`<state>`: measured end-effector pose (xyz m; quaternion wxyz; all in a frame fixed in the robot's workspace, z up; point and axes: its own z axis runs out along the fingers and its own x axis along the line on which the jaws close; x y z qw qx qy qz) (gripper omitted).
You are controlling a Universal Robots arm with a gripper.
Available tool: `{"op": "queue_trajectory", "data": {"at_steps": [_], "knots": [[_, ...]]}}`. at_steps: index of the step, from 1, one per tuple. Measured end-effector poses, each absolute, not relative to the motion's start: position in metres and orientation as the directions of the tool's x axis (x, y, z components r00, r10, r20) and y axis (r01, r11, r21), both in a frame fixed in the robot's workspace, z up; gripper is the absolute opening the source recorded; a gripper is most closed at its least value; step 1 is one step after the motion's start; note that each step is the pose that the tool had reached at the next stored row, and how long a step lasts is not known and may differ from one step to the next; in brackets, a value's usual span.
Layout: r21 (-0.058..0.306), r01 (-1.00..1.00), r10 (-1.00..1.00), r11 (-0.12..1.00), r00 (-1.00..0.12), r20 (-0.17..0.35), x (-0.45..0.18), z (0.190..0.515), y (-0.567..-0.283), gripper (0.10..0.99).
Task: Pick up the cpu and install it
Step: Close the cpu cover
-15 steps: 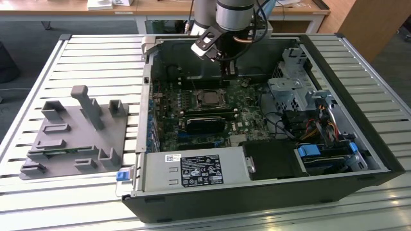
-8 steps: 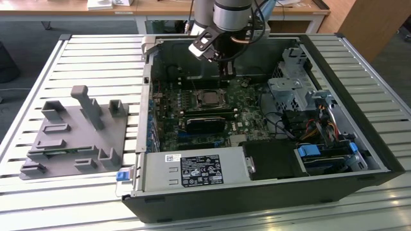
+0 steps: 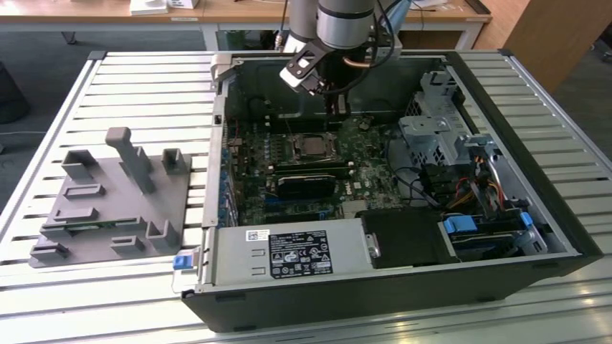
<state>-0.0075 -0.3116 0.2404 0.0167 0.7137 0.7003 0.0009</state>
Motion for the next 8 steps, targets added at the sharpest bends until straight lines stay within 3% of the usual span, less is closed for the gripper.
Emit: {"op": "queue_trajectory", "data": {"at_steps": [8], "knots": [[0.025,1.0,1.0,-0.019,0.019,-0.022,-0.0082,0.2394,-0.3148,0.106]]}}
